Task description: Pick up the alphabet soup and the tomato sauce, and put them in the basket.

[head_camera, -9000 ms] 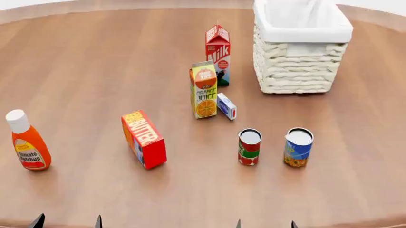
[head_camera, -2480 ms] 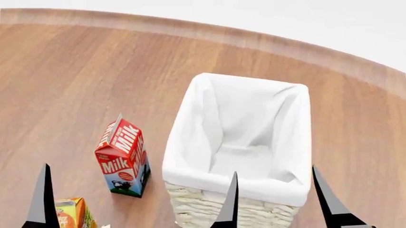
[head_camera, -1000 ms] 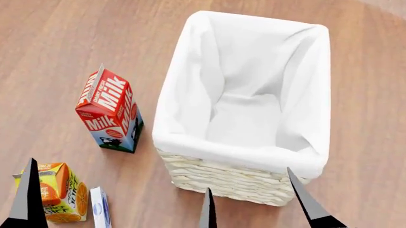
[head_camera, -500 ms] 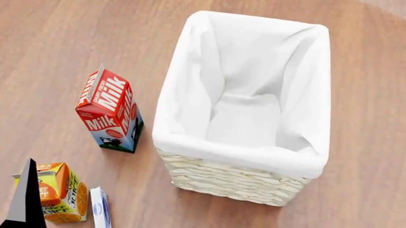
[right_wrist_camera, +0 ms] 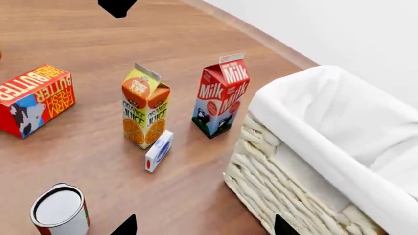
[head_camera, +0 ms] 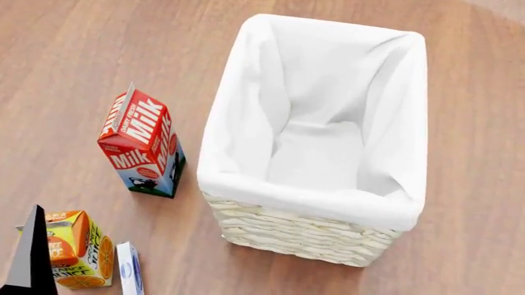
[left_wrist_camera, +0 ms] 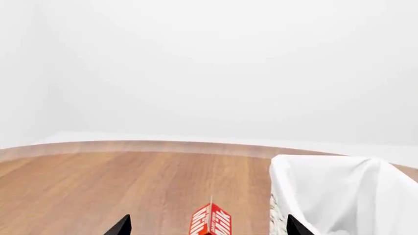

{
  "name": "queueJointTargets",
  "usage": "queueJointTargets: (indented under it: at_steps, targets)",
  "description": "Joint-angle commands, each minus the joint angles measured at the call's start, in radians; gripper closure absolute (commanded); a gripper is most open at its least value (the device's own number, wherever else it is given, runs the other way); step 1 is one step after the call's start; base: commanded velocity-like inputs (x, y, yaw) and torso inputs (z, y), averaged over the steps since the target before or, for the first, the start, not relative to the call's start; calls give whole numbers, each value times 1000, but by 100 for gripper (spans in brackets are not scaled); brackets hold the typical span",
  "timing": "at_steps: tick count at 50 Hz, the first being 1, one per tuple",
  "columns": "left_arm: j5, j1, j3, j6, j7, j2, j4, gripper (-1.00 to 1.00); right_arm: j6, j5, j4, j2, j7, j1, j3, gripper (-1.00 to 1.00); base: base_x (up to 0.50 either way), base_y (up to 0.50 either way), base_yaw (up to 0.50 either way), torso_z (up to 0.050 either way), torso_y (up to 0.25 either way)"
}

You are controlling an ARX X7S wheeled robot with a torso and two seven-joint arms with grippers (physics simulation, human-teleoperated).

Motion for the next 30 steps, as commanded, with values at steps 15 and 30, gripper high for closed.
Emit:
queueJointTargets:
  at_steps: [15, 30]
  targets:
    - [6, -44, 69, 12, -25, -10, -2, -100, -67, 68, 26, -211, 87, 57, -207, -100, 0, 0, 0, 0, 0]
    - [1, -55, 85, 31, -36, -23, -8, -100, -64, 136, 70, -265, 73, 8, -171, -100, 0, 0, 0, 0, 0]
